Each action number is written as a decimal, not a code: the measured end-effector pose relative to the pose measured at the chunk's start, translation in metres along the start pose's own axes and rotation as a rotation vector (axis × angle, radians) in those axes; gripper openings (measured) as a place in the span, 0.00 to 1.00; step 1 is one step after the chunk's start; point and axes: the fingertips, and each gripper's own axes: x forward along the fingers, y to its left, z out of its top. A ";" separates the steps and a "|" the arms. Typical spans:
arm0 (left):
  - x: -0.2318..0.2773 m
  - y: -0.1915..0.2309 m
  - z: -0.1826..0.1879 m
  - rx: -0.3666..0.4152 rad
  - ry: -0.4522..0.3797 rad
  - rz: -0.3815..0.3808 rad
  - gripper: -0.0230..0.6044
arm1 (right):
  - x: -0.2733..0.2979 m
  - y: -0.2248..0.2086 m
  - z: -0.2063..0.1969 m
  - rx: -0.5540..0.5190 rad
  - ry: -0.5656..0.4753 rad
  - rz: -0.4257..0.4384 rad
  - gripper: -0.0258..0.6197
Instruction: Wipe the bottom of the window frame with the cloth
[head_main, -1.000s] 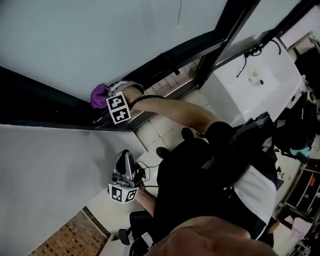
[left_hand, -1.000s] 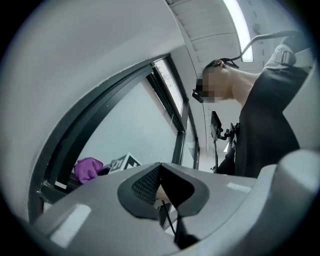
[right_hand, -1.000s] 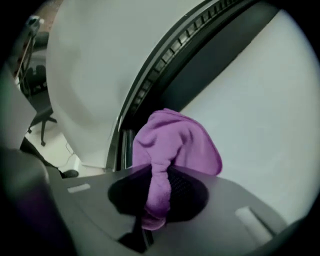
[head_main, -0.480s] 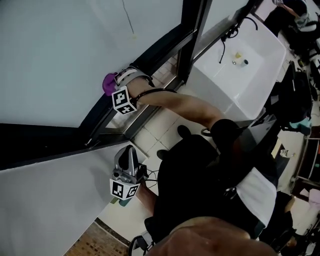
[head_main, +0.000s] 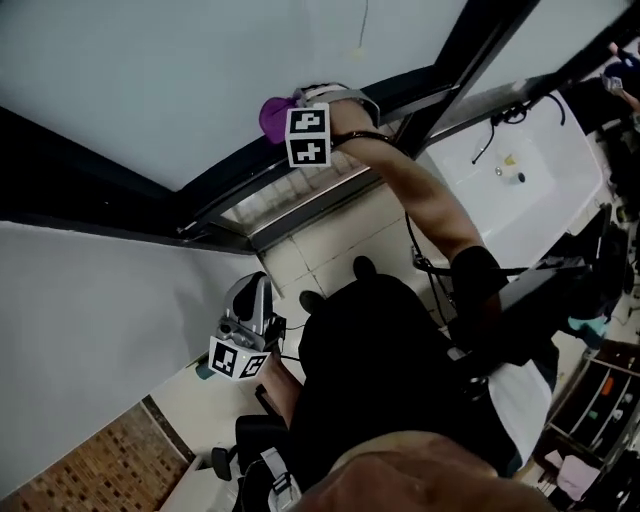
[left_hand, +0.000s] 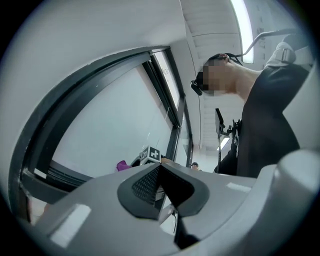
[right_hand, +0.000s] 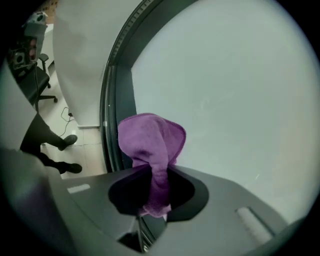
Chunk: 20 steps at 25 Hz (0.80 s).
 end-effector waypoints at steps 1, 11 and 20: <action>-0.001 0.003 -0.001 -0.003 -0.005 0.002 0.04 | 0.004 -0.004 -0.007 -0.034 0.039 -0.004 0.14; 0.011 -0.004 -0.003 -0.006 -0.017 -0.063 0.04 | -0.008 0.039 -0.024 -0.159 0.065 0.195 0.13; 0.028 -0.020 -0.007 -0.011 -0.018 -0.128 0.04 | 0.030 0.009 -0.017 -0.397 0.000 0.011 0.14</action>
